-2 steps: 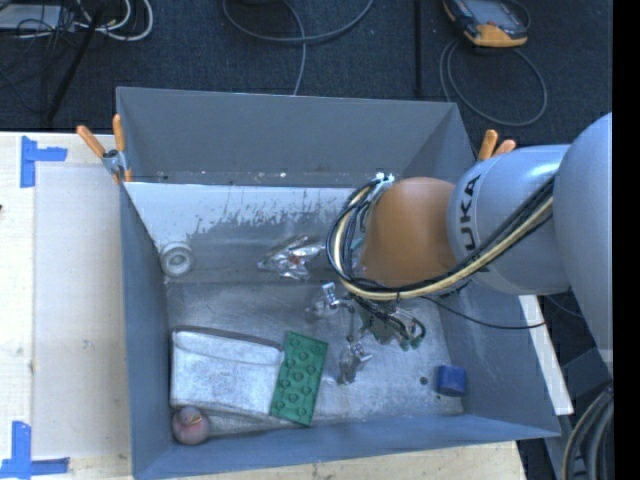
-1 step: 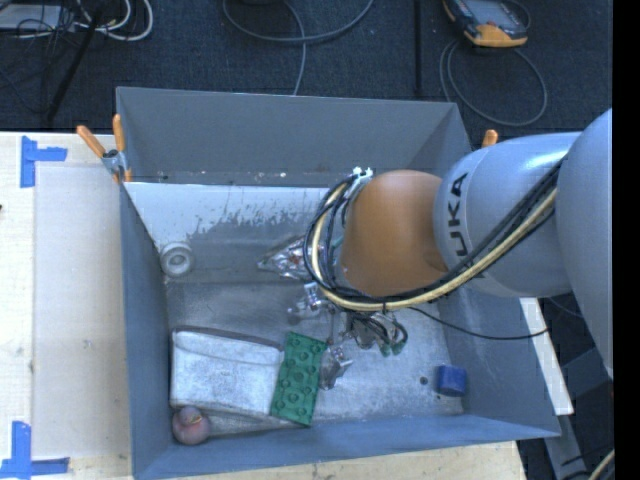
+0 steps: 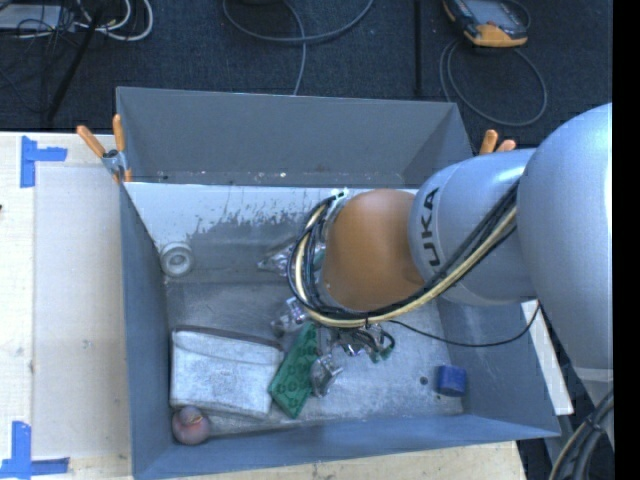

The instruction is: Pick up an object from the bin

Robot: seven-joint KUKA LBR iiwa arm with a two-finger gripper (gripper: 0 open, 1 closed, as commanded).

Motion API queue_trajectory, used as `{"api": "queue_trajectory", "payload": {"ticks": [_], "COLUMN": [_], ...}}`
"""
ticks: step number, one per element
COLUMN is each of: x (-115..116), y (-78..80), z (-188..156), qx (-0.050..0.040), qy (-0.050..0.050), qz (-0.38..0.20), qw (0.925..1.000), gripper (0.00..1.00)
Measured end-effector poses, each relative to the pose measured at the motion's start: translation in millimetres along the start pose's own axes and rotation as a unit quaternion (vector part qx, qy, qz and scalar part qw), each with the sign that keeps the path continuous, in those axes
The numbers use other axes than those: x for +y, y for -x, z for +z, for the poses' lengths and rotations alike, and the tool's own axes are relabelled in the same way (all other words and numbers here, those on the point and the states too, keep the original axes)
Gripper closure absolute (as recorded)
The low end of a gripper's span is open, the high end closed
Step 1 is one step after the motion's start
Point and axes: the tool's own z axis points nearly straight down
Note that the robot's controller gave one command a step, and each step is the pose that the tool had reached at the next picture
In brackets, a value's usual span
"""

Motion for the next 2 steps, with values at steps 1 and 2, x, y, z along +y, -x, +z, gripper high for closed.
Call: {"api": "queue_trajectory", "payload": {"ticks": [1, 2], "x": [0.0, -24.3], "y": [1.7, 1.4], "z": [-2.0, -149.7], "qx": [-0.0025, -0.0019], "qy": [0.000, -0.001], "qz": [0.000, -0.103], "qw": [1.0000, 0.9947], "gripper": [1.00, 1.00]}}
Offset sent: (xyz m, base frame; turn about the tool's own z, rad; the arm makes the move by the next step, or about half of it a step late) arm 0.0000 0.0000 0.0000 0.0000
